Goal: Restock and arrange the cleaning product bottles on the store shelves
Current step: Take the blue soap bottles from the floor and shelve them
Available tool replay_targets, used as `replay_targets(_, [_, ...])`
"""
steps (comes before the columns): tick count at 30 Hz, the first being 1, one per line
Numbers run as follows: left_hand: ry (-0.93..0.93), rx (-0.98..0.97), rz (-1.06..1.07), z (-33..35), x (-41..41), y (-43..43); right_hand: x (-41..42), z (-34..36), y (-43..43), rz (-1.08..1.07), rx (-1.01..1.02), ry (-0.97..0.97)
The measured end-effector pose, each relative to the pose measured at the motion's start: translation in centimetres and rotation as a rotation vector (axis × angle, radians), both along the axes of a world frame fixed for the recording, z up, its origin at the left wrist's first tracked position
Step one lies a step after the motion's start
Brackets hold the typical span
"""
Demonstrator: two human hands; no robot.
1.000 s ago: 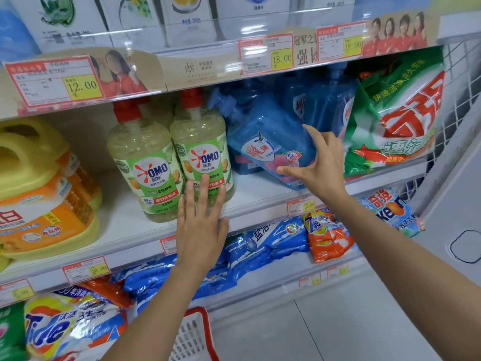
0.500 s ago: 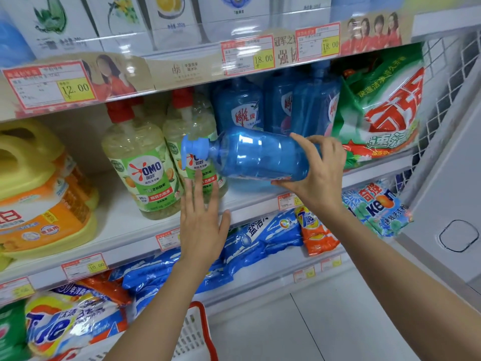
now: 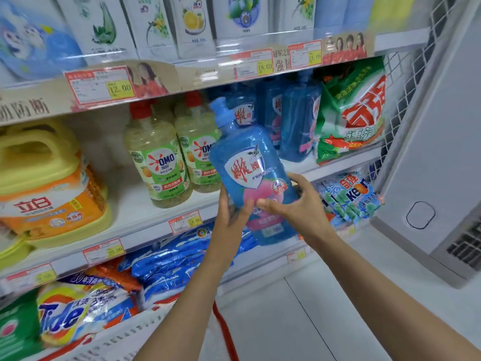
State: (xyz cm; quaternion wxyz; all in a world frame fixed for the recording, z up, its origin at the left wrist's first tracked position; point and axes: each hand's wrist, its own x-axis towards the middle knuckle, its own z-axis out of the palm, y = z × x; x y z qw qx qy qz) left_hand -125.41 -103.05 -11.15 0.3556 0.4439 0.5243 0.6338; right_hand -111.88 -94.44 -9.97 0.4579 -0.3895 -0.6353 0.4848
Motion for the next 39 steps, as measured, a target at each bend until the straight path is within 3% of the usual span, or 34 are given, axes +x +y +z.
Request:
replay_targets(4, [-0.186,-0.084,0.116,0.1,1.1,-2.5,1.3,0.3,-2.6,0.036,-0.169,-0.051])
replay_targets(8, [-0.264,-0.255,0.157,-0.1,1.6,-4.8,4.4,1.5,-5.6,0.428,-0.225,-0.129])
replay_targets(10, [-0.293,-0.321,0.123,0.2,1.6,-5.6,5.7,1.7,-6.7,0.499,-0.238,-0.097])
replay_targets(16, [-0.367,-0.421,-0.024,0.6,2.7,-6.9,7.1,2.3,-8.0,0.46,-0.139,-0.11])
replay_targets(19, [-0.347,-0.345,-0.013,0.6,3.2,-7.4,7.0,2.2,-7.4,0.418,-0.259,-0.09])
replay_targets(23, [-0.212,-0.199,0.023,0.0,3.5,-8.4,6.1,0.6,-7.3,0.445,-0.474,-0.003])
replay_targets(26, [-0.106,-0.164,-0.011,0.3,3.2,-9.2,5.1,-0.5,-7.8,0.329,-0.435,0.104])
replay_targets(30, [0.234,-0.179,0.193,0.7,2.9,-9.2,3.3,-0.9,-9.0,0.145,-0.339,0.253])
replay_targets(35, [0.201,-0.225,0.156,-0.1,4.3,-8.8,2.9,-1.5,-9.6,0.119,-0.146,0.099])
replay_targets(39, [-0.092,-0.156,0.133,-0.2,3.4,-9.0,3.8,-1.8,-7.8,0.179,-0.145,0.112])
